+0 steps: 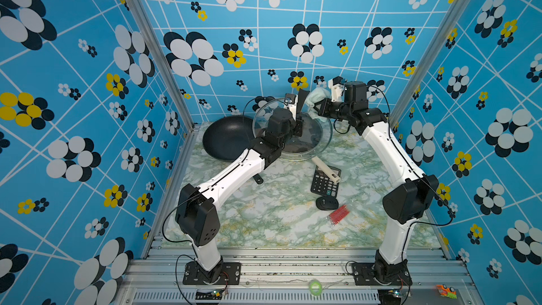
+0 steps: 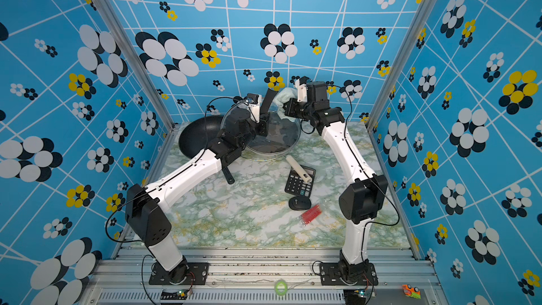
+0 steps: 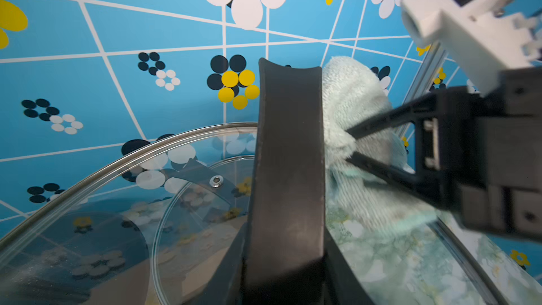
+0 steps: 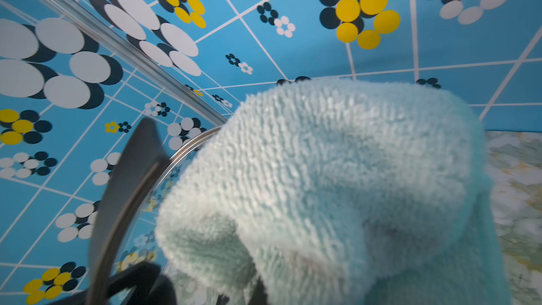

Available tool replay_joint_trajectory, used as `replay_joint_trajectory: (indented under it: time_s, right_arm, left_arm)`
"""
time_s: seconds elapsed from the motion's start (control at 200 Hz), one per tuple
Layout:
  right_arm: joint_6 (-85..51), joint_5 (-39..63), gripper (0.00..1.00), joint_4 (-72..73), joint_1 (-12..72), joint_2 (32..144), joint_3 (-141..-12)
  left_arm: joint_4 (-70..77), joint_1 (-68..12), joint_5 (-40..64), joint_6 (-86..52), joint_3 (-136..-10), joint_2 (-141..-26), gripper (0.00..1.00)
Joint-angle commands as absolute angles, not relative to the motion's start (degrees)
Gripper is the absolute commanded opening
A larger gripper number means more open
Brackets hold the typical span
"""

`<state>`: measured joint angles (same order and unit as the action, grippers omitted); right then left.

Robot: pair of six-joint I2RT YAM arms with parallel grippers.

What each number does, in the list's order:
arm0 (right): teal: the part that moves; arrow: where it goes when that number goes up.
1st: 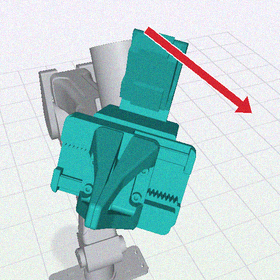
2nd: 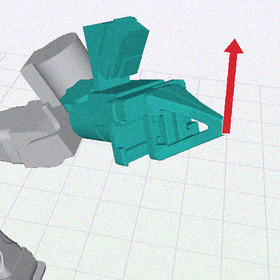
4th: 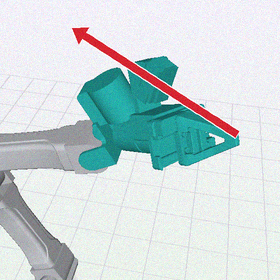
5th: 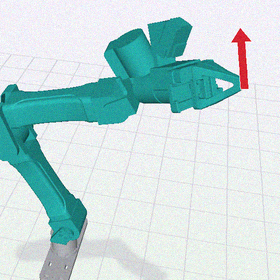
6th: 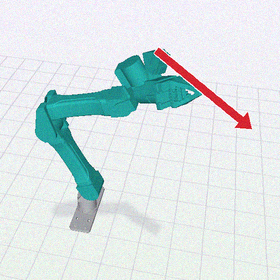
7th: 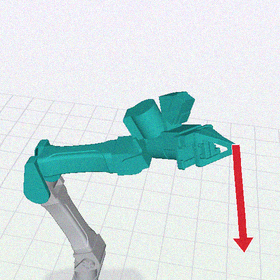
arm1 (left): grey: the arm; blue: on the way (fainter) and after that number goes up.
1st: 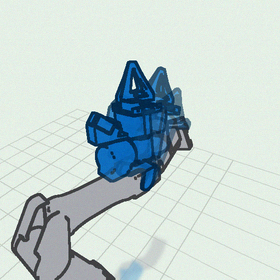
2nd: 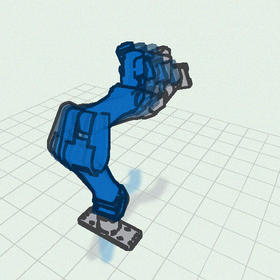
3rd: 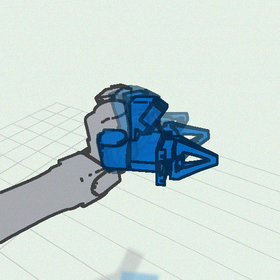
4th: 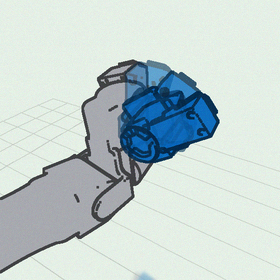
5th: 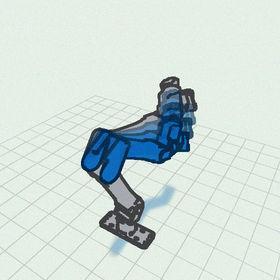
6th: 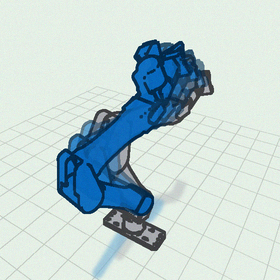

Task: Wipe the pot lid with a cloth
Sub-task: Wipe the pot lid.

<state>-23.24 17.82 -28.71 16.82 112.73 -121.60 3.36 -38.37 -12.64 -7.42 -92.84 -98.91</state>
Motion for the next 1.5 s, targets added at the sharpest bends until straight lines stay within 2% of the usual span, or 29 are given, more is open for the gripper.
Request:
replay_joint_trajectory:
  time_s: [0.0,0.205,0.32,0.41,0.49,0.575,0.695,0.865,0.969,1.049,1.124,1.339,1.494]
  right_arm:
    - [-20.5,13.3,0.0,-37.0,15.9,115.2,-123.6]
    - [-19.6,10.6,0.0,-40.0,14.6,111.2,-119.8]
    - [-19.3,10.4,0.0,-37.4,15.8,101.7,-106.8]
    - [-20.4,7.9,0.0,-35.3,16.0,94.3,-98.3]
    - [-23.2,9.0,0.0,-33.3,12.9,90.4,-96.2]
    - [-21.2,8.6,0.0,-35.0,10.1,90.0,-101.1]
    - [-15.1,6.6,0.0,-41.1,8.3,94.2,-114.8]
    - [-14.8,5.8,0.0,-46.8,3.0,102.7,-132.0]
    - [-14.5,11.7,0.0,-47.9,2.1,107.1,-141.1]
    - [-13.6,24.7,0.0,-45.5,2.4,109.1,-143.7]
    - [-10.7,31.1,0.0,-45.8,4.3,110.3,-144.1]
    - [3.1,38.8,0.0,-62.0,14.5,116.1,-146.3]
    - [5.5,41.3,0.0,-65.2,19.3,118.5,-146.2]
  left_arm:
    - [19.3,-39.5,-7.8,-7.0,-94.4,-89.2,0.0]
    - [18.8,-39.7,-9.8,-6.1,-94.7,-89.0,0.0]
    - [18.6,-39.6,-12.1,-6.1,-95.8,-90.3,0.0]
    - [17.7,-39.5,-8.2,-4.4,-97.6,-92.2,0.0]
    - [13.1,-39.8,-1.2,-0.9,-101.0,-94.7,0.0]
    - [3.1,-39.8,11.8,5.2,-107.0,-98.0,0.0]
    - [-10.1,-39.7,29.0,12.1,-113.9,-101.4,0.0]
    - [-11.4,-40.0,39.4,21.2,-108.3,-98.9,0.0]
    - [-9.4,-40.1,41.2,26.6,-102.3,-96.1,0.0]
    - [-11.2,-40.2,42.0,29.5,-100.9,-95.2,0.0]
    - [-14.1,-40.8,42.4,32.1,-100.8,-95.1,0.0]
    - [-24.5,-43.2,43.5,42.4,-103.6,-96.9,0.0]
    - [-33.7,-44.3,42.8,51.6,-106.2,-98.1,0.0]
